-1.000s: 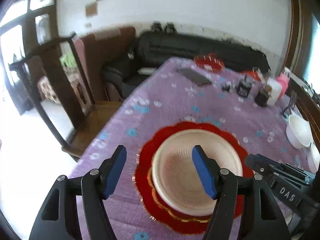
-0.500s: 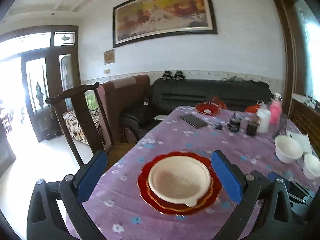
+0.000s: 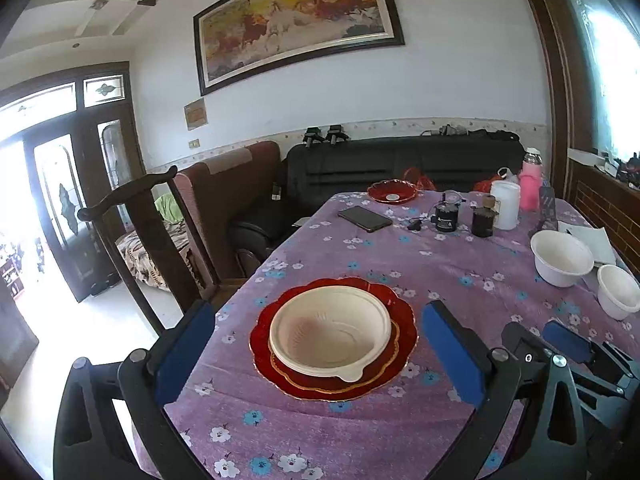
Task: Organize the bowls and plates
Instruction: 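Move both tools toward the white bowls beside the notebook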
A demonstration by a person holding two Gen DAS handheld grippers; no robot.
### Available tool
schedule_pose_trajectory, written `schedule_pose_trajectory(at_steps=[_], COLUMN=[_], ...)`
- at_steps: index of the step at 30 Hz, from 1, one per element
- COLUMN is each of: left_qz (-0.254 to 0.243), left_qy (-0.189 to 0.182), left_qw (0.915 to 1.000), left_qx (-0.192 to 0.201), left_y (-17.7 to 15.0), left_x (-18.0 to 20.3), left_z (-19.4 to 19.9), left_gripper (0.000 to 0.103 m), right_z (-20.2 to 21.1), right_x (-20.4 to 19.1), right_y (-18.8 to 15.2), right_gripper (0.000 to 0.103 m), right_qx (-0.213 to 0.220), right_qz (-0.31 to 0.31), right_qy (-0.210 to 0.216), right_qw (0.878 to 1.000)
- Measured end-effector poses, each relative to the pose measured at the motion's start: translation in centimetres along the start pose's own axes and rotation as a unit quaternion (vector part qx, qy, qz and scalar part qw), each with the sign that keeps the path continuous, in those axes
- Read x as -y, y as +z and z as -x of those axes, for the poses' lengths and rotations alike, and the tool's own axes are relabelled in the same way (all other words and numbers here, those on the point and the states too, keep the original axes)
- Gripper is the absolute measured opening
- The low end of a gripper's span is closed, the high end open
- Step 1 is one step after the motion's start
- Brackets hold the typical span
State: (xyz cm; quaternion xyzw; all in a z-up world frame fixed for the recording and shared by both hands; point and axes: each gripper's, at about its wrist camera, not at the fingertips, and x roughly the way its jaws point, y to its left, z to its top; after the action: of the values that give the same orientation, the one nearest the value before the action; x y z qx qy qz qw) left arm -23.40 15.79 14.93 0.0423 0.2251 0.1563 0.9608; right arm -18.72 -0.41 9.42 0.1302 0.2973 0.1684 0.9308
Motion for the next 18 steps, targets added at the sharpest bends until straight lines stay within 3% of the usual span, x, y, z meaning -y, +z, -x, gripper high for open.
schedule_pose_trajectory(at_steps=[18], left_qz=[-0.014], left_qy=[-0.048], left_qw=[0.9981], left_qx=[-0.037], left_y=[-0.5], left_x=[1.9], left_z=[-1.3], left_gripper=[0.103], right_z=[0.1], right_x=[1.4], right_y=[0.1], right_gripper=[0.063], right_qx=[-0.003], right_qz=[-0.009], right_qy=[-0.006], right_qw=[1.000])
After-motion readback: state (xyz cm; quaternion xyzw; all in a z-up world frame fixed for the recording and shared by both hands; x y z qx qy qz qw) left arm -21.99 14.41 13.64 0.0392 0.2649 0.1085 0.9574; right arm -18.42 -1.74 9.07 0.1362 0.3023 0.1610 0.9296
